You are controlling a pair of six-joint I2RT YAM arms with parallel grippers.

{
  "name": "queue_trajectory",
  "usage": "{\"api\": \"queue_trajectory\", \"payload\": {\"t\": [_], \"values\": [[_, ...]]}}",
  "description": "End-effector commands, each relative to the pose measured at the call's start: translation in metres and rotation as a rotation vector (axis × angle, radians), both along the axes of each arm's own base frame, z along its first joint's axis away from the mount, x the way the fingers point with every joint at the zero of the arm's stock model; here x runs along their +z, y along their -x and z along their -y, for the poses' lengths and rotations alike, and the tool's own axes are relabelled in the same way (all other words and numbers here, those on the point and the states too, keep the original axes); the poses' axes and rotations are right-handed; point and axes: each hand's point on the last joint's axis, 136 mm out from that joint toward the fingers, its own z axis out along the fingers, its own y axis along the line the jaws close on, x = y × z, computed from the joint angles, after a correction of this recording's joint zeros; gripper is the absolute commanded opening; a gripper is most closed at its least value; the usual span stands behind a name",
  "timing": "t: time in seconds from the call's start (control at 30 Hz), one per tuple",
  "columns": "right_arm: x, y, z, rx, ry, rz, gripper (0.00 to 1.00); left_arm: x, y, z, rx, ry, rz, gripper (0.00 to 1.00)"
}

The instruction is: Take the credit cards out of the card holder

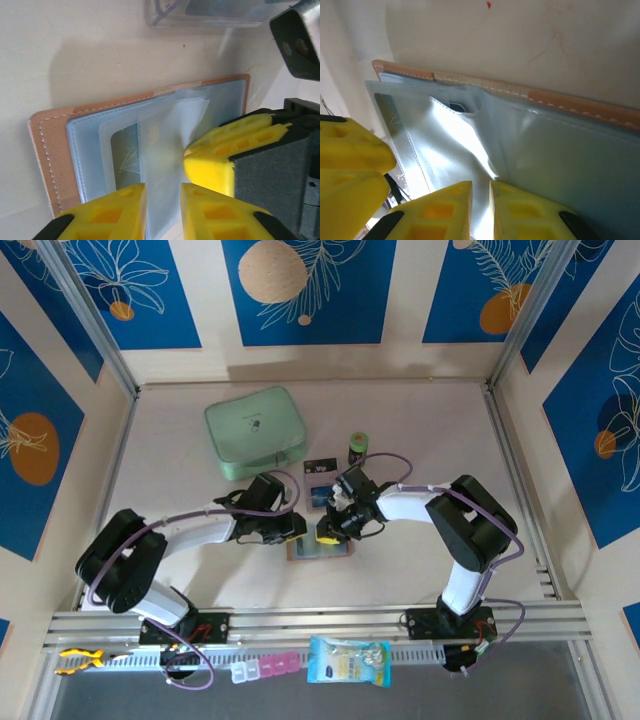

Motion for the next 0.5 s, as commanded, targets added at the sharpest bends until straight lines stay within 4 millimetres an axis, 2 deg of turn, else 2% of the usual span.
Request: {"api": "queue_trajectory", "payload": {"t": [0.0, 0.3, 0.47], "values": [[0.003, 0.005, 0.001, -0.003, -0.030, -0.020, 0.18, -0.011, 0.008, 0.001, -0.012, -0.005, -0.034, 0.24], [0.003, 0.005, 0.001, -0.003, -0.042, -0.019, 0.18, -0.018, 0.009, 0.002, -0.009, -0.003, -0.051, 0.25], [0.003, 0.006, 0.002, -0.003, -0.042, -0.020, 0.18, -0.014, 0.007, 0.011, -0.003, 0.062, -0.050, 0.20]]}}
